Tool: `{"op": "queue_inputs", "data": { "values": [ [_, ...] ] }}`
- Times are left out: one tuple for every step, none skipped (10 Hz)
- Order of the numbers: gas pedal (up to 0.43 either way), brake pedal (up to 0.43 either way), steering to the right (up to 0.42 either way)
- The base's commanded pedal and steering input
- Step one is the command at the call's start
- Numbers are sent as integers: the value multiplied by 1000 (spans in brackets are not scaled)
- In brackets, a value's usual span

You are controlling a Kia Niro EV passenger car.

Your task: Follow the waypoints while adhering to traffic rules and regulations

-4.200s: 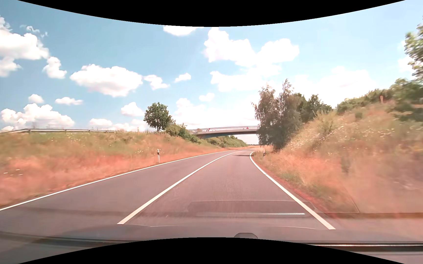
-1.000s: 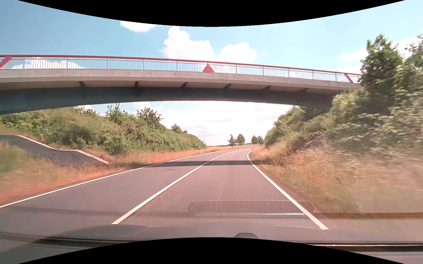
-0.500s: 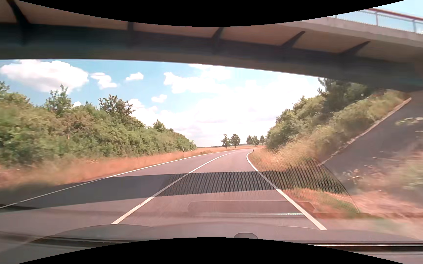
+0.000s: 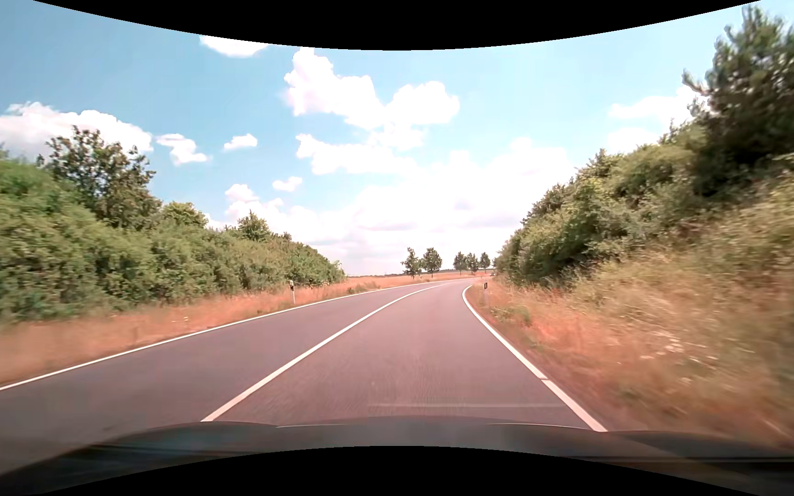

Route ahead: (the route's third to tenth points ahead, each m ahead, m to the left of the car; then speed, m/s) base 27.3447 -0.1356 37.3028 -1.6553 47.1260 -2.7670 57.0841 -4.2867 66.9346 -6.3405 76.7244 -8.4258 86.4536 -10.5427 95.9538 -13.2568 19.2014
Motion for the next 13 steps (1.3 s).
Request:
{"op": "queue_inputs", "data": {
  "values": [
    [118,0,11],
    [110,0,11],
    [98,0,10],
    [98,0,10],
    [98,0,10],
    [98,0,10],
    [87,0,11],
    [67,0,11],
    [39,0,11],
    [28,0,11],
    [20,0,11],
    [0,0,12],
    [0,0,12]
  ]
}}
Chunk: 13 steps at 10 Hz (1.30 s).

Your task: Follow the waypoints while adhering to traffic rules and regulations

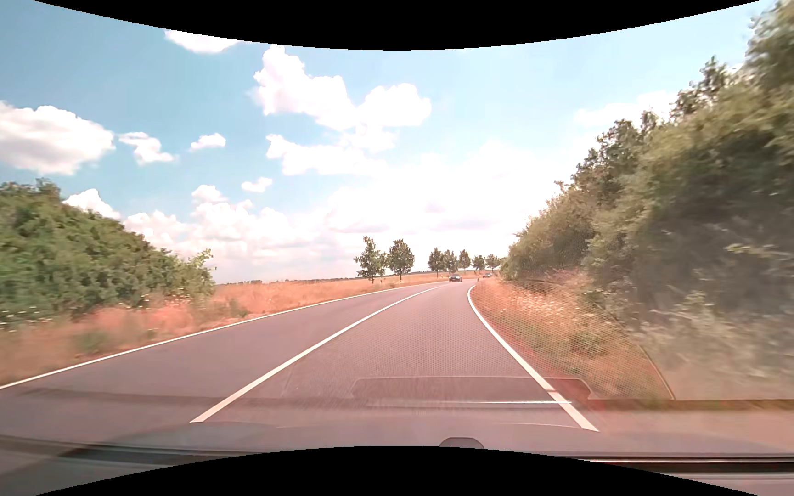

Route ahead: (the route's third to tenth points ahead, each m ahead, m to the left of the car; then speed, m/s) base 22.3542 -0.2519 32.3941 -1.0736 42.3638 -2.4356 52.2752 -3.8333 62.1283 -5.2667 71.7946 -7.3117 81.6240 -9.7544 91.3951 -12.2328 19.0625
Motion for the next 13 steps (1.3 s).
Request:
{"op": "queue_inputs", "data": {
  "values": [
    [0,0,12],
    [0,0,12],
    [0,0,12],
    [0,0,12],
    [0,0,12],
    [0,0,13],
    [0,0,12],
    [0,0,13],
    [0,0,13],
    [0,0,13],
    [0,0,13],
    [0,0,13],
    [8,0,14]
  ]
}}
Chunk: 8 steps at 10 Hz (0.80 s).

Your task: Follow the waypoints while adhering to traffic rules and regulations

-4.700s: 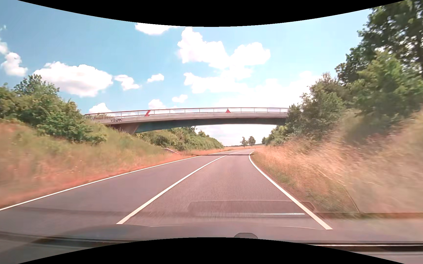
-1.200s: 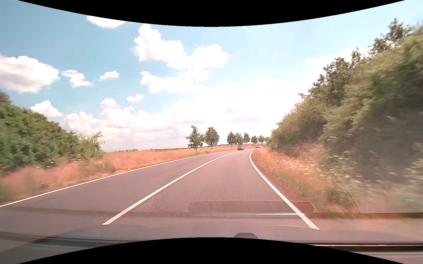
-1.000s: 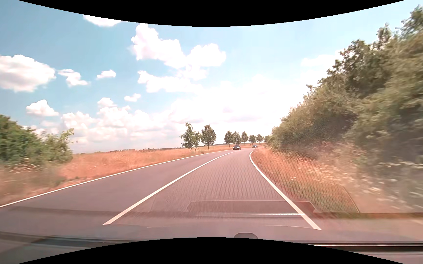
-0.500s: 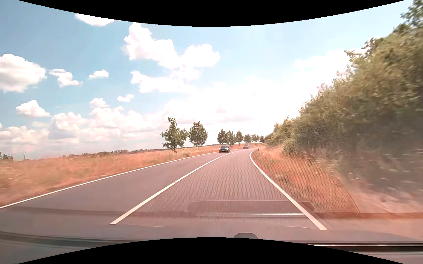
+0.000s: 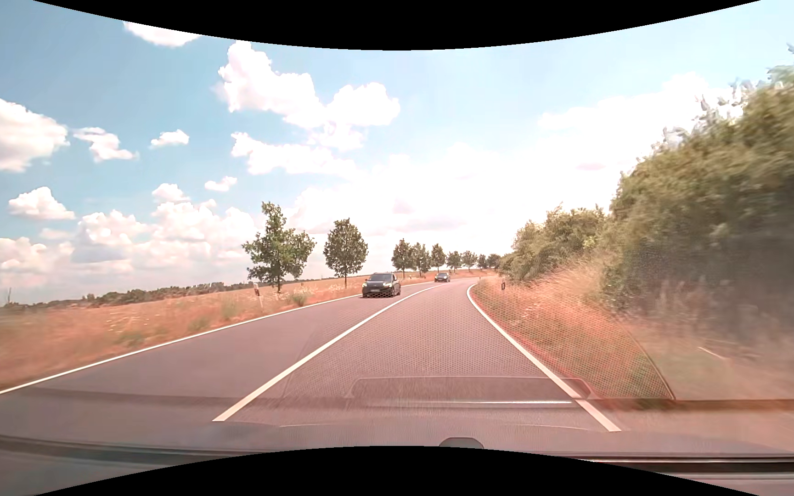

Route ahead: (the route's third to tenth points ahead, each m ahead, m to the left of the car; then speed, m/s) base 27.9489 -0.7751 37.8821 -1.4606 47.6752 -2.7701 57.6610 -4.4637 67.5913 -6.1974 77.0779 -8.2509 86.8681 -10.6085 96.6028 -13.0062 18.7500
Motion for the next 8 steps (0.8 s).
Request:
{"op": "queue_inputs", "data": {
  "values": [
    [8,0,14],
    [20,0,14],
    [20,0,14],
    [20,0,14],
    [20,0,14],
    [20,0,14],
    [20,0,12],
    [28,0,11]
  ]
}}
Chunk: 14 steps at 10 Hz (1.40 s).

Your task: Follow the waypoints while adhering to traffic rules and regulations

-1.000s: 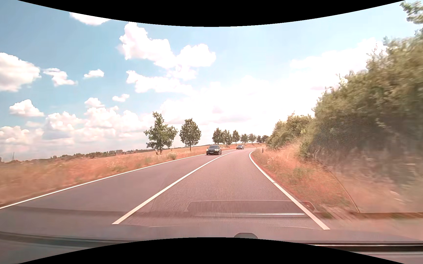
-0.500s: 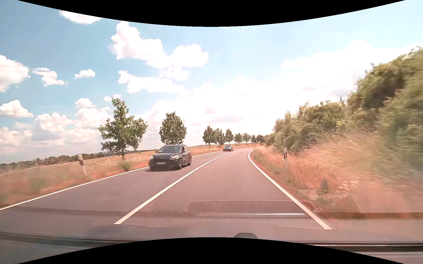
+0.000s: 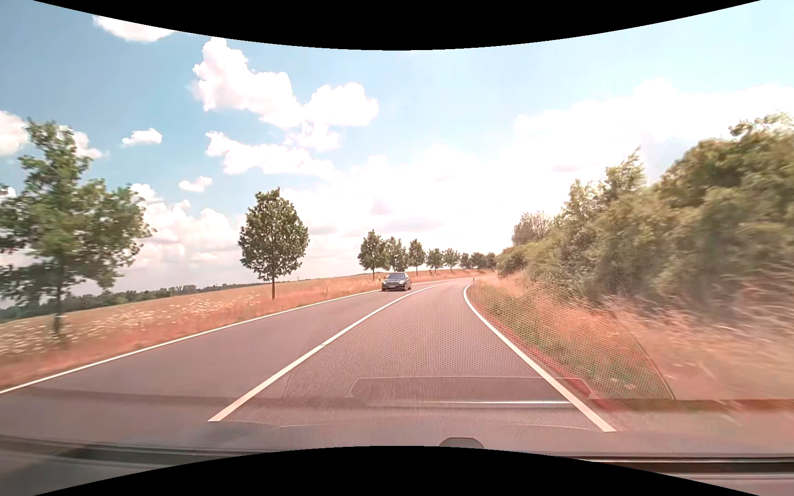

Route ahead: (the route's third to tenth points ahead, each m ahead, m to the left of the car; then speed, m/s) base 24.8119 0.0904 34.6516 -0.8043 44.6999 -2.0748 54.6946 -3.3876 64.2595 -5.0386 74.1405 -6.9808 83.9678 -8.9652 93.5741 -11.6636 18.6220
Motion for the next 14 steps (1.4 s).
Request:
{"op": "queue_inputs", "data": {
  "values": [
    [28,0,11],
    [28,0,11],
    [28,0,10],
    [28,0,10],
    [28,0,10],
    [28,0,10],
    [28,0,10],
    [28,0,9],
    [28,0,10],
    [39,0,10],
    [47,0,9],
    [47,0,10],
    [59,0,9],
    [59,0,9]
  ]
}}
